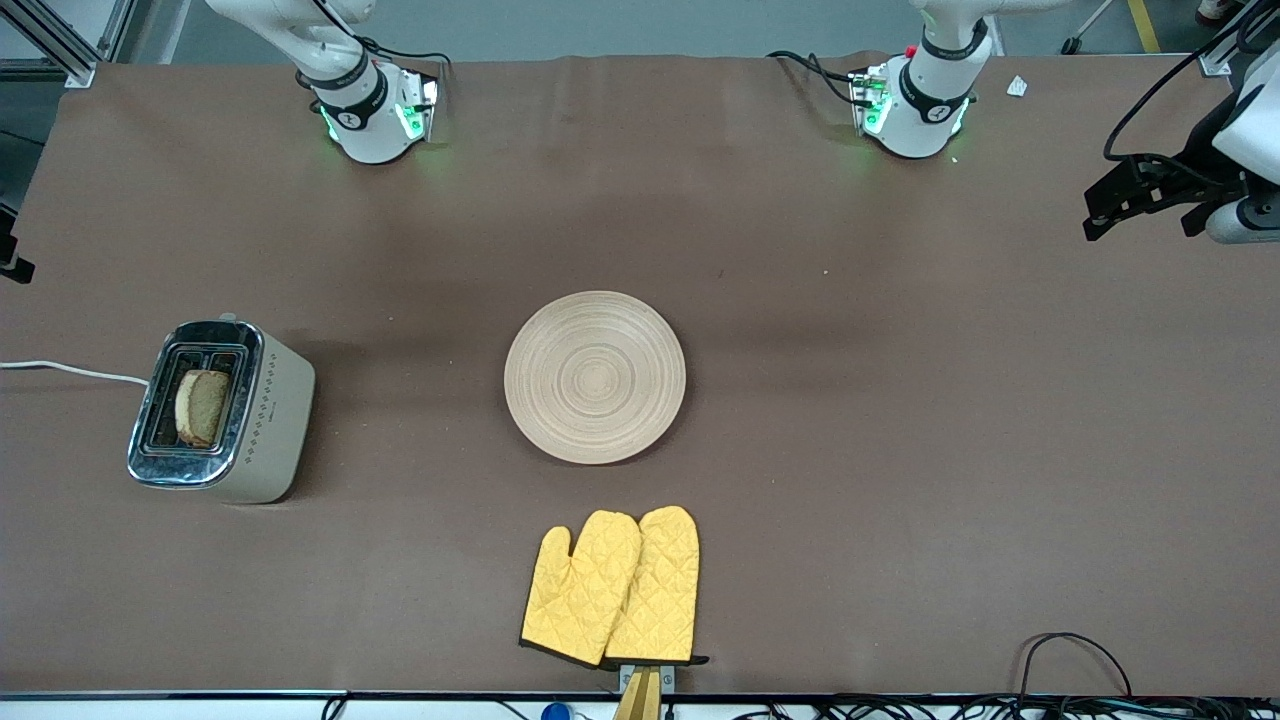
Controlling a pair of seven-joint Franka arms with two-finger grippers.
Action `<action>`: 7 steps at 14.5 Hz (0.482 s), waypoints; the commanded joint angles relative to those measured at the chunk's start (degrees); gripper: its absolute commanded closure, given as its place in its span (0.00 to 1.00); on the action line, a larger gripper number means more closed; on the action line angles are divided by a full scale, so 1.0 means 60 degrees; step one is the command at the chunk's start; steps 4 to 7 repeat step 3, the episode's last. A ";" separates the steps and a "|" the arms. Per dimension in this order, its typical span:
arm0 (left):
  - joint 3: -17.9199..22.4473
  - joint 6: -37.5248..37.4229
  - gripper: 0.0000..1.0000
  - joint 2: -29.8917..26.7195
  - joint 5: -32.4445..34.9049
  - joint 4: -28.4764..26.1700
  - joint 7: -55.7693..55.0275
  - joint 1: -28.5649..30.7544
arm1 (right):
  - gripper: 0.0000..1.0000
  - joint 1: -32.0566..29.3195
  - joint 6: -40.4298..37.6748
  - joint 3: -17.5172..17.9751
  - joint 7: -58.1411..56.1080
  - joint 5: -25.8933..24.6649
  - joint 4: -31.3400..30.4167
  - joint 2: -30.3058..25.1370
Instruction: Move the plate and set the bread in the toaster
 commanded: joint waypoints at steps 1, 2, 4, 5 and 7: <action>0.0009 -0.0029 0.00 0.0001 0.0139 0.0144 0.0075 0.0016 | 0.00 -0.0191 -0.0121 0.0343 -0.0016 0.0204 -0.0155 -0.0246; 0.0009 -0.0029 0.00 0.0001 0.0139 0.0144 0.0075 0.0016 | 0.00 -0.0176 -0.0107 0.0431 0.0014 0.0204 -0.0155 -0.0333; 0.0009 -0.0029 0.00 0.0001 0.0139 0.0144 0.0089 0.0016 | 0.00 -0.0162 -0.0092 0.0490 0.0116 0.0219 -0.0155 -0.0363; 0.0009 -0.0029 0.00 0.0001 0.0139 0.0144 0.0089 0.0016 | 0.00 -0.0162 -0.0092 0.0490 0.0116 0.0219 -0.0155 -0.0363; 0.0009 -0.0029 0.00 0.0001 0.0139 0.0144 0.0089 0.0016 | 0.00 -0.0162 -0.0092 0.0490 0.0116 0.0219 -0.0155 -0.0363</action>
